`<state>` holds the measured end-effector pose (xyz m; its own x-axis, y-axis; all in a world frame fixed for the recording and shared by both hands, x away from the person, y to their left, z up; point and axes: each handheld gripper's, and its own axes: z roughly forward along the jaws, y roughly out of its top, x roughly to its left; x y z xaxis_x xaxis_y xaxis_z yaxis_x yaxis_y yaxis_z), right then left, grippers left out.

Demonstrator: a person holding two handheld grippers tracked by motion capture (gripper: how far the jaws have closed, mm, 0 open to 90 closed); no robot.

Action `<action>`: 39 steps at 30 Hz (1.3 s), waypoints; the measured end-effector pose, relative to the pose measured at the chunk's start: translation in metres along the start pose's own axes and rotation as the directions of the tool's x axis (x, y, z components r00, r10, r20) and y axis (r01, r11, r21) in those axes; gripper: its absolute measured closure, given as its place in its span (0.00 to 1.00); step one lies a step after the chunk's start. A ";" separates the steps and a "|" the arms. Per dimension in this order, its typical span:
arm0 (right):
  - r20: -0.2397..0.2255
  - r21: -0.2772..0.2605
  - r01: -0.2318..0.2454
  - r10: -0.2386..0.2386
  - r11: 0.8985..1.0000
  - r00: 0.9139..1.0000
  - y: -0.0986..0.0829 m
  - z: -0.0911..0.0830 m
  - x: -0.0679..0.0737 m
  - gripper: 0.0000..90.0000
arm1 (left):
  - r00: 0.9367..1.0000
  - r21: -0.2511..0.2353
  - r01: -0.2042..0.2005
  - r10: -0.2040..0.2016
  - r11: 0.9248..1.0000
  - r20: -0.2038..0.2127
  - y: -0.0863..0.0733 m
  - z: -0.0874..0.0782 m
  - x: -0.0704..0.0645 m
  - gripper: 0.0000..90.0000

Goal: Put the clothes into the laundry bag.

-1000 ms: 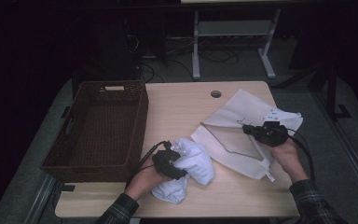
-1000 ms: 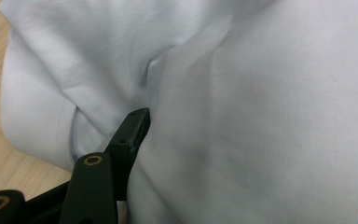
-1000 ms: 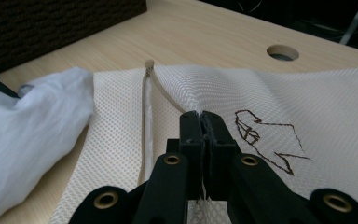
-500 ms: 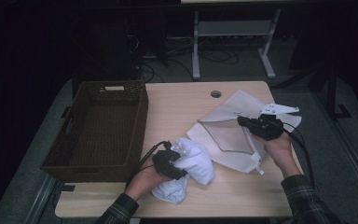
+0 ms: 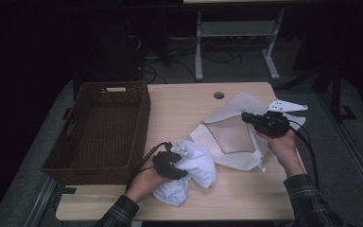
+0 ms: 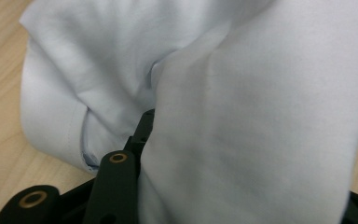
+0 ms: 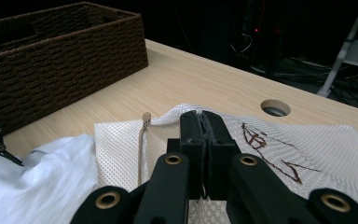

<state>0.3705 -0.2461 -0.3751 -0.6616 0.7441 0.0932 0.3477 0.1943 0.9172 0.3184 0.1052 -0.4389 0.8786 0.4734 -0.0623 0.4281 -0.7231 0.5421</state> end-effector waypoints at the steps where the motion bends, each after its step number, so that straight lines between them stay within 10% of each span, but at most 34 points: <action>1: 0.001 0.003 0.001 -0.001 1.000 1.000 -0.001 0.000 0.000 0.97 | 1.000 -0.001 -0.019 0.019 1.000 -0.003 0.001 -0.004 -0.002 0.64; 20: -0.014 0.029 0.016 -0.016 0.999 1.000 -0.008 0.001 -0.003 0.97 | 0.996 -0.107 -0.090 0.090 0.990 -0.007 0.032 -0.039 -0.014 0.65; 39: -0.069 0.048 0.041 -0.037 0.998 0.997 -0.012 0.004 0.009 0.97 | 0.989 -0.103 -0.141 0.145 0.985 0.034 0.070 -0.008 -0.017 0.65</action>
<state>0.3630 -0.2389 -0.3866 -0.7182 0.6905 0.0855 0.3524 0.2550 0.9004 0.3321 0.0508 -0.3929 0.9383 0.3457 -0.0116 0.2757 -0.7273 0.6286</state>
